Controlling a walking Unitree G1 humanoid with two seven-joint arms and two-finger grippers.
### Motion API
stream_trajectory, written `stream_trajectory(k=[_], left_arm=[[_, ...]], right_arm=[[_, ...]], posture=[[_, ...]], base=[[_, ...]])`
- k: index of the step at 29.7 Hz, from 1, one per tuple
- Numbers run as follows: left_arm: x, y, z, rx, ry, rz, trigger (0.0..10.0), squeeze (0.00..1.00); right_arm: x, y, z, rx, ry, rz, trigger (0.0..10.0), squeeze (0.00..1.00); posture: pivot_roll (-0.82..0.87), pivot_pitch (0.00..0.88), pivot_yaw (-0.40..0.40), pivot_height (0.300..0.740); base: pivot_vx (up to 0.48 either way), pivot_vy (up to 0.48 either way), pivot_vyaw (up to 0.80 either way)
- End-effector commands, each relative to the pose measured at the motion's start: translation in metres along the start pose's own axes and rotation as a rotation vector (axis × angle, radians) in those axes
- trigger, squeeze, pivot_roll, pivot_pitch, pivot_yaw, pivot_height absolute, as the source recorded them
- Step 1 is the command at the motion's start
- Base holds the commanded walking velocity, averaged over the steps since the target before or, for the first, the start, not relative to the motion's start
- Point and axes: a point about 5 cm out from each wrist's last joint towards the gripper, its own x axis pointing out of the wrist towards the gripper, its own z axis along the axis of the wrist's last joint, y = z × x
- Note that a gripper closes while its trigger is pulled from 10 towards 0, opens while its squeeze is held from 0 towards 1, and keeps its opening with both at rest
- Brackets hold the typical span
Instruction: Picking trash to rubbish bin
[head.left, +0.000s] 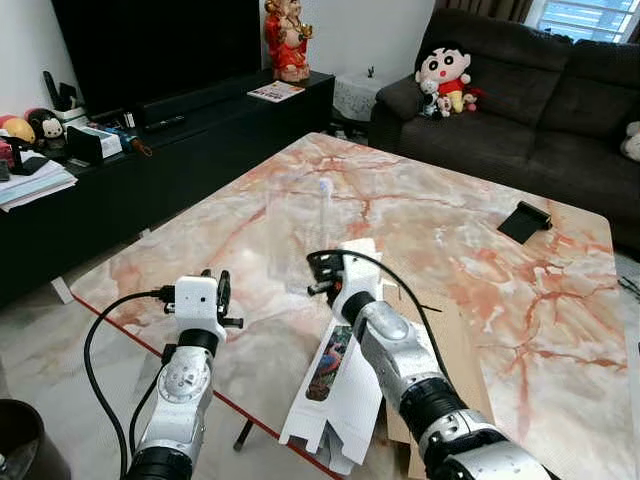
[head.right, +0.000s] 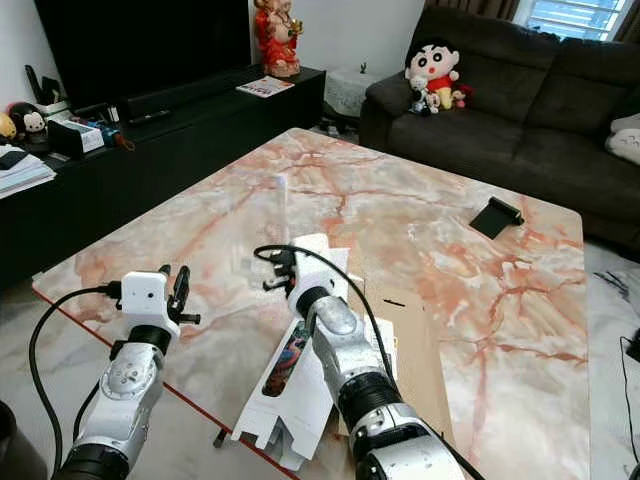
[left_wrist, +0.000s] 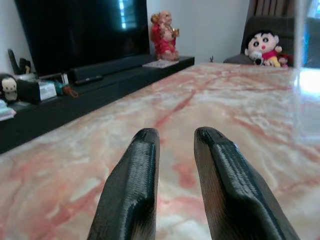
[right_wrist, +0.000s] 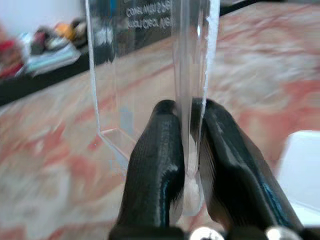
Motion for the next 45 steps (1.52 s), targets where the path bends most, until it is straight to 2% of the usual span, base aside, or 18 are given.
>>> stream_trajectory(k=[1,8,9,11,12,13,16,19,27,36,45], left_arm=[[0.005,-0.002,0.011,-0.001,-0.051,0.011,10.0,0.00],[0.007,0.004,0.017,0.018,-0.086,0.065,10.0,0.00],[0.008,0.007,0.022,0.025,-0.107,0.086,10.0,0.00],[0.010,0.008,0.026,0.035,-0.129,0.101,10.0,0.00],[0.010,0.008,0.026,0.035,-0.129,0.101,10.0,0.00],[0.010,0.010,0.029,0.043,-0.142,0.113,10.0,0.00],[0.012,0.013,0.032,0.055,-0.157,0.133,10.0,0.00],[0.013,0.014,0.035,0.058,-0.169,0.140,10.0,0.00],[0.012,0.013,0.039,0.067,-0.191,0.146,10.0,0.00],[0.000,0.009,0.026,0.082,-0.147,0.127,10.0,0.00],[0.001,0.006,0.026,0.082,-0.147,0.117,10.0,0.00]], right_arm=[[0.013,0.024,0.041,0.020,-0.198,0.009,10.0,0.00],[0.007,0.008,0.050,0.043,-0.296,-0.078,10.0,0.00],[0.001,-0.001,0.051,0.045,-0.343,-0.116,10.0,0.00],[-0.003,-0.008,0.050,0.014,-0.367,-0.137,10.0,0.00],[-0.003,-0.008,0.050,0.014,-0.367,-0.137,10.0,0.00],[-0.006,-0.012,0.047,-0.033,-0.372,-0.145,10.0,0.00],[-0.011,-0.016,0.038,-0.087,-0.364,-0.145,10.0,0.00],[-0.015,-0.021,0.027,-0.081,-0.332,-0.168,10.0,0.00],[-0.021,-0.023,0.007,-0.092,-0.282,-0.200,10.0,0.00],[-0.030,-0.026,-0.006,-0.127,-0.274,-0.192,10.0,0.00],[-0.030,-0.024,-0.004,-0.112,-0.296,-0.204,10.0,0.00]], posture=[[0.06,0.000,-0.097,0.740],[0.06,0.000,-0.097,0.740],[0.06,0.000,-0.096,0.740],[0.06,0.000,-0.096,0.740],[0.06,0.000,-0.096,0.740],[0.05,0.000,-0.093,0.740],[0.05,0.000,-0.090,0.740],[0.05,0.000,-0.087,0.740],[0.05,0.000,-0.083,0.740],[0.06,0.000,-0.078,0.740],[0.05,0.000,-0.073,0.740]], base=[[0.000,0.000,0.00],[0.000,0.000,0.00],[0.000,0.000,0.00],[0.000,0.000,0.00],[0.000,0.000,0.00],[0.000,0.000,0.00],[0.000,0.000,0.00],[0.000,0.000,0.00],[0.000,0.000,0.00],[0.000,0.000,0.00],[0.000,0.000,0.00]])
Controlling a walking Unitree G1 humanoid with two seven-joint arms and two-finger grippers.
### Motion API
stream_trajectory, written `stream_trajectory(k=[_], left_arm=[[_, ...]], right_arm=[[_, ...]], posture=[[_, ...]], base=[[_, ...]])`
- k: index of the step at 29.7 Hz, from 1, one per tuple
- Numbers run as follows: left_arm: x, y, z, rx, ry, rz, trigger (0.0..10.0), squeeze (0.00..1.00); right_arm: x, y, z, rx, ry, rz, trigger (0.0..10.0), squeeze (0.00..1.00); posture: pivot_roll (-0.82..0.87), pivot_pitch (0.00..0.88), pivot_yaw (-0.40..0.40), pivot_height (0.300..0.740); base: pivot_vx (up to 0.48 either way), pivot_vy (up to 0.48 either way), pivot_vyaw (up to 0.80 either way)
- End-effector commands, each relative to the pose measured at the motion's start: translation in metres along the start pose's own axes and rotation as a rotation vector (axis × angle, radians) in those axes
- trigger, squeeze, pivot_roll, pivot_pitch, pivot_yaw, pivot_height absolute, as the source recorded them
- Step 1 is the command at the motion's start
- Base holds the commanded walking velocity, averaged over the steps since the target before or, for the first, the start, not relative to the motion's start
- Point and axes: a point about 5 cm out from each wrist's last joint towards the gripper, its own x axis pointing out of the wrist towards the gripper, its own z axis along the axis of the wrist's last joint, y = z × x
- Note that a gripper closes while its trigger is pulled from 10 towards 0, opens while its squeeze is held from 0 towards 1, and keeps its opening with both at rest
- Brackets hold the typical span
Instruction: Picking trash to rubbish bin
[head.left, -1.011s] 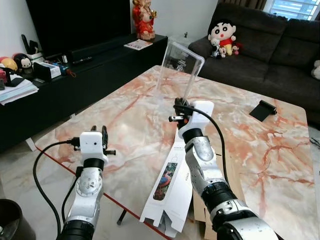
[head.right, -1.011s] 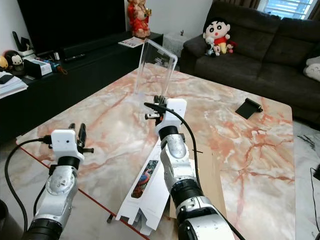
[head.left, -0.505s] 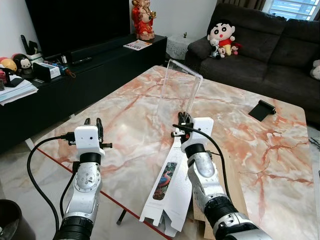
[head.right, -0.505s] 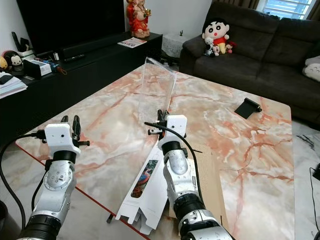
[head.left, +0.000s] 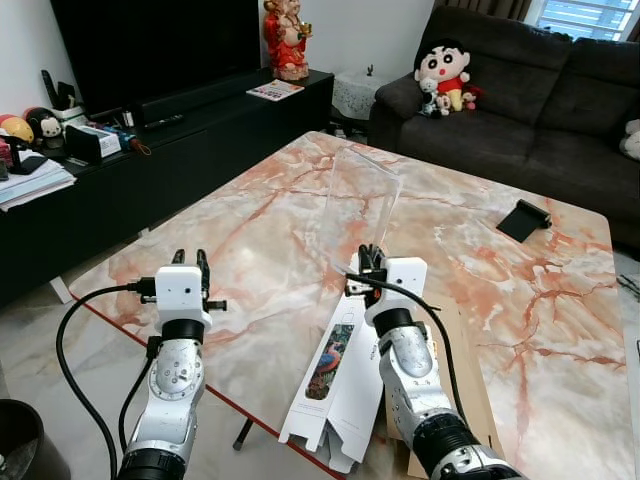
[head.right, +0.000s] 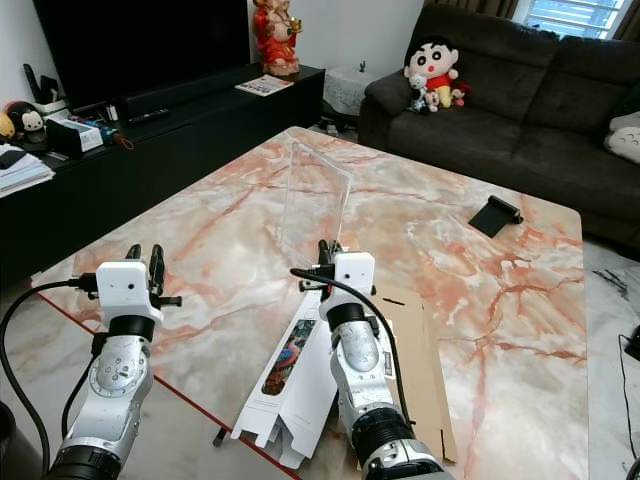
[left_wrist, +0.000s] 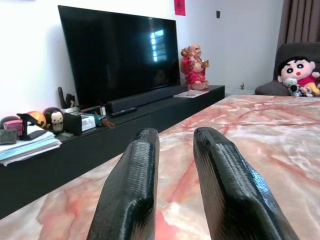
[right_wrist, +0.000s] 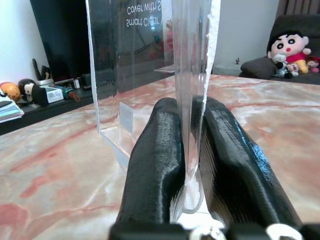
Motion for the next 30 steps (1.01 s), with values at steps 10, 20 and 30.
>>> stream_trajectory(k=[10,20,30], left_arm=[[0.0059,-0.0041,0.0088,-0.002,-0.041,-0.009,10.0,0.00],[0.0059,-0.0034,0.0090,-0.003,-0.041,-0.004,10.0,0.00],[0.0062,-0.0029,0.0095,-0.005,-0.042,0.005,10.0,0.00]], right_arm=[[0.0082,0.0045,0.0110,0.004,-0.043,0.008,10.0,0.00],[0.0090,0.0063,0.0115,0.012,-0.042,0.011,10.0,0.00],[0.0106,0.0076,0.0130,0.013,-0.044,0.021,10.0,0.00]], posture=[[0.05,0.000,-0.076,0.740],[0.05,0.000,-0.078,0.740],[0.05,0.000,-0.083,0.740]], base=[[0.000,0.000,0.00],[0.000,0.000,0.00],[-0.052,0.000,0.00]])
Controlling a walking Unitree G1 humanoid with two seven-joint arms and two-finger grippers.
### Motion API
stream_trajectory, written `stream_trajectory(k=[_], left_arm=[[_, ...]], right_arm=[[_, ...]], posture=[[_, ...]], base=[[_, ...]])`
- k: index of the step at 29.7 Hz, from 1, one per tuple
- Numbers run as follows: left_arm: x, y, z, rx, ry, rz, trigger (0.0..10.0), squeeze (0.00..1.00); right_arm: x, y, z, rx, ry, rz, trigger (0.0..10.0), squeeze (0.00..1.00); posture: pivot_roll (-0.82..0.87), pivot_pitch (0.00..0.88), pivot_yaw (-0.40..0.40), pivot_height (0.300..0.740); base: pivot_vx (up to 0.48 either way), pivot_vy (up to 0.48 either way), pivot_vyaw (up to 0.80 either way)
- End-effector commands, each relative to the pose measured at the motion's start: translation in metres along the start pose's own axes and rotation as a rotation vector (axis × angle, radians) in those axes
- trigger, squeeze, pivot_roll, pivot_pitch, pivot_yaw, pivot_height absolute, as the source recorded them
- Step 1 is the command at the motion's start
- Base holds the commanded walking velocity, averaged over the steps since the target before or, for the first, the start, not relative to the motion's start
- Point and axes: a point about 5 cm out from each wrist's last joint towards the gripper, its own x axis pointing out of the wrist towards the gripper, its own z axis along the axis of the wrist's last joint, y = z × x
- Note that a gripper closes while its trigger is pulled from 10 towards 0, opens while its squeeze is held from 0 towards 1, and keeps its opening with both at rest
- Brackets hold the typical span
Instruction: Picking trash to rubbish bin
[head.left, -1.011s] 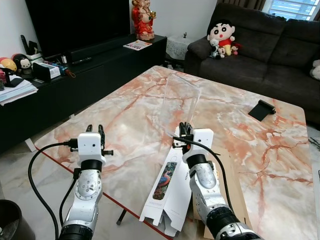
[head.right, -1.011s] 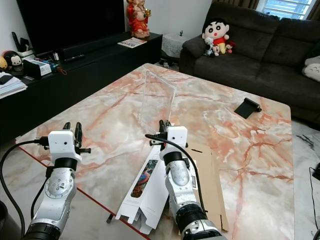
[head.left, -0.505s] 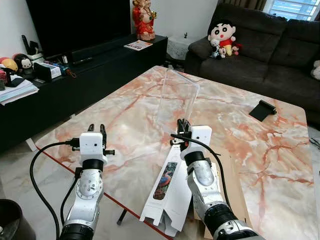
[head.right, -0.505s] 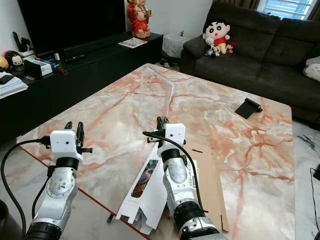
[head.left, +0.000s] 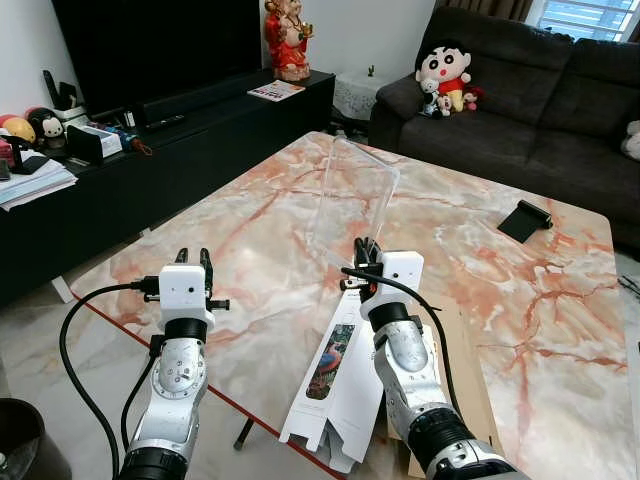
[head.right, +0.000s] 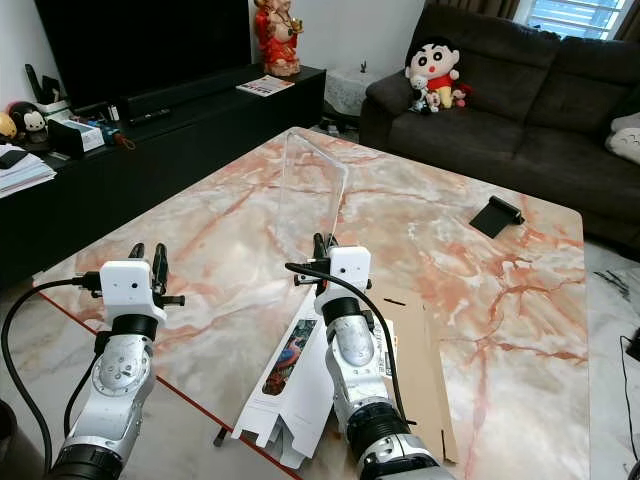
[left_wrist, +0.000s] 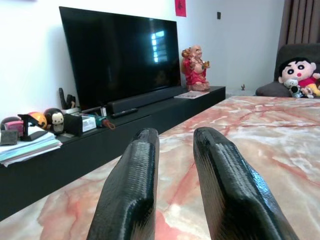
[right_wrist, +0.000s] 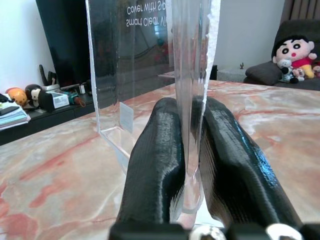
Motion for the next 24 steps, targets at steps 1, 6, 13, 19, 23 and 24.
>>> stream_trajectory(k=[1,6,13,19,23,24], left_arm=[[0.0048,-0.0024,0.0081,-0.004,-0.037,0.003,10.0,0.00],[0.0046,-0.0022,0.0081,-0.005,-0.037,0.005,10.0,0.00],[0.0042,-0.0019,0.0078,-0.005,-0.036,0.007,10.0,0.00],[0.0045,-0.0019,0.0080,-0.005,-0.038,0.007,10.0,0.00],[0.0048,-0.0018,0.0081,-0.005,-0.039,0.007,10.0,0.00],[0.0048,-0.0018,0.0081,-0.005,-0.039,0.007,10.0,0.00]], right_arm=[[0.0059,0.0025,0.0069,0.002,-0.021,0.009,10.0,0.00],[0.0060,0.0039,0.0066,0.003,-0.019,0.013,10.0,0.00],[0.0061,0.0044,0.0065,0.005,-0.018,0.018,10.0,0.00],[0.0065,0.0044,0.0068,0.006,-0.018,0.018,10.0,0.00],[0.0068,0.0048,0.0071,0.008,-0.020,0.020,10.0,0.00],[0.0068,0.0048,0.0072,0.008,-0.021,0.021,10.0,0.00]], posture=[[0.05,0.000,-0.084,0.740],[0.05,0.000,-0.084,0.740],[0.05,0.000,-0.084,0.740],[0.05,0.000,-0.085,0.740],[0.05,0.000,-0.084,0.740],[0.05,0.000,-0.084,0.740]], base=[[-0.281,0.000,0.00],[-0.290,0.000,0.00],[-0.292,0.000,0.00],[-0.284,0.000,0.00],[-0.273,0.000,0.00],[-0.270,0.000,0.00]])
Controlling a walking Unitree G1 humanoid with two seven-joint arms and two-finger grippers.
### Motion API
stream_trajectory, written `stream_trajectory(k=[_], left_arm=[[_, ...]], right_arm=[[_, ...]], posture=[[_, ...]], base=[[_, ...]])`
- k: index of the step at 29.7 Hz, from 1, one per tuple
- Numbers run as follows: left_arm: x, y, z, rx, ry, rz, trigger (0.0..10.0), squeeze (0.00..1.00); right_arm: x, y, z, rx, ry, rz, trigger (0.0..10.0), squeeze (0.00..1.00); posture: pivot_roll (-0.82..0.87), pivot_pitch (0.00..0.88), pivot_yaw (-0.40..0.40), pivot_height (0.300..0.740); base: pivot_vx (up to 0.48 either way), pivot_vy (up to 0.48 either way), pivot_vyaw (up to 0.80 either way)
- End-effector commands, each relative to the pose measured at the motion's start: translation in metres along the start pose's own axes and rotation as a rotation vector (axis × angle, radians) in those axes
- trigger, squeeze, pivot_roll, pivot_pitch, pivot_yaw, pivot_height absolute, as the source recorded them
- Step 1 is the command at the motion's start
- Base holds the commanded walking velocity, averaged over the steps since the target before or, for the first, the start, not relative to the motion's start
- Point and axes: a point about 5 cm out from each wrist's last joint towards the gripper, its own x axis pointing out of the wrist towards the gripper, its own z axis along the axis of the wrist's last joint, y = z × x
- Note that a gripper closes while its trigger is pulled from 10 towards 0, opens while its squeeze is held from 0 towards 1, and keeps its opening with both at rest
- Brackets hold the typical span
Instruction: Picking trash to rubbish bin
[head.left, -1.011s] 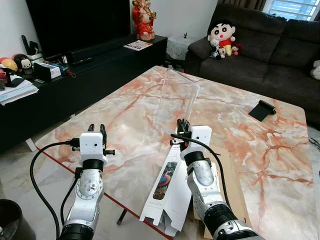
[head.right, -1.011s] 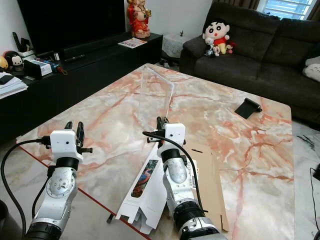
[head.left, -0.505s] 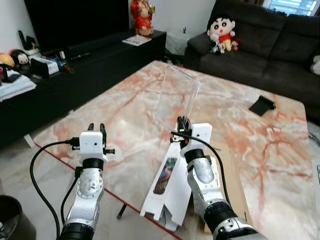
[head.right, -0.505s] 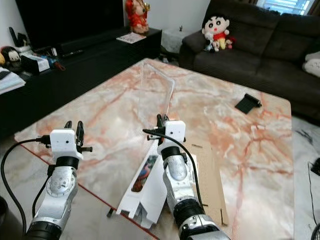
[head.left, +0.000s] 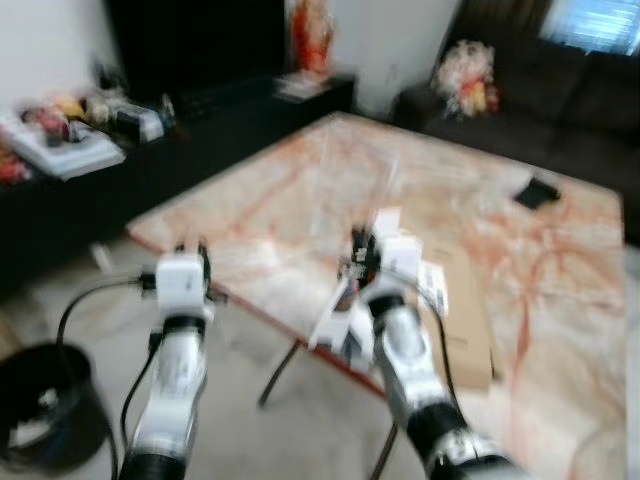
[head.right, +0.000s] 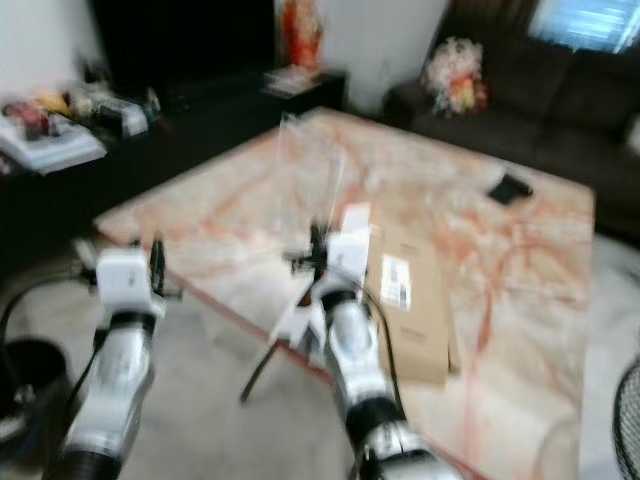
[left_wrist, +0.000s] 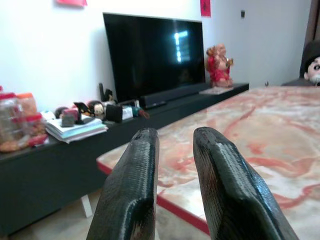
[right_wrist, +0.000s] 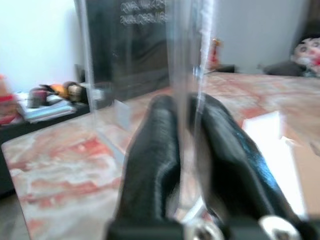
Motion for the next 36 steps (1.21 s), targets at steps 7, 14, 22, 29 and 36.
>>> stream_trajectory(k=[7,14,22,29,36], left_arm=[[0.004,-0.003,0.006,-0.003,-0.029,-0.003,10.0,0.00],[0.003,-0.001,0.005,0.001,-0.026,-0.004,10.0,0.00],[-0.001,0.005,-0.004,0.025,0.008,-0.003,10.0,0.00],[-0.015,0.015,-0.032,0.052,0.141,-0.011,10.0,0.00],[-0.040,0.027,-0.073,0.003,0.376,-0.016,10.0,0.00]], right_arm=[[0.002,0.003,0.002,0.005,-0.007,0.010,10.0,0.00],[0.002,0.001,0.002,0.002,-0.004,0.006,10.0,0.00],[-0.005,-0.008,-0.009,-0.012,0.058,0.002,10.0,0.00],[-0.023,-0.028,-0.035,0.001,0.201,-0.047,10.0,0.00],[-0.057,-0.052,-0.073,0.037,0.441,-0.128,10.0,0.00]], posture=[[0.05,0.000,-0.087,0.740],[0.04,0.000,-0.086,0.740],[0.04,0.000,-0.085,0.740],[0.04,0.000,-0.088,0.740],[0.03,0.000,-0.088,0.740]], base=[[-0.269,0.000,0.00],[-0.263,0.000,0.00],[-0.064,0.000,0.00],[0.000,0.000,0.00],[0.000,0.000,0.00]])
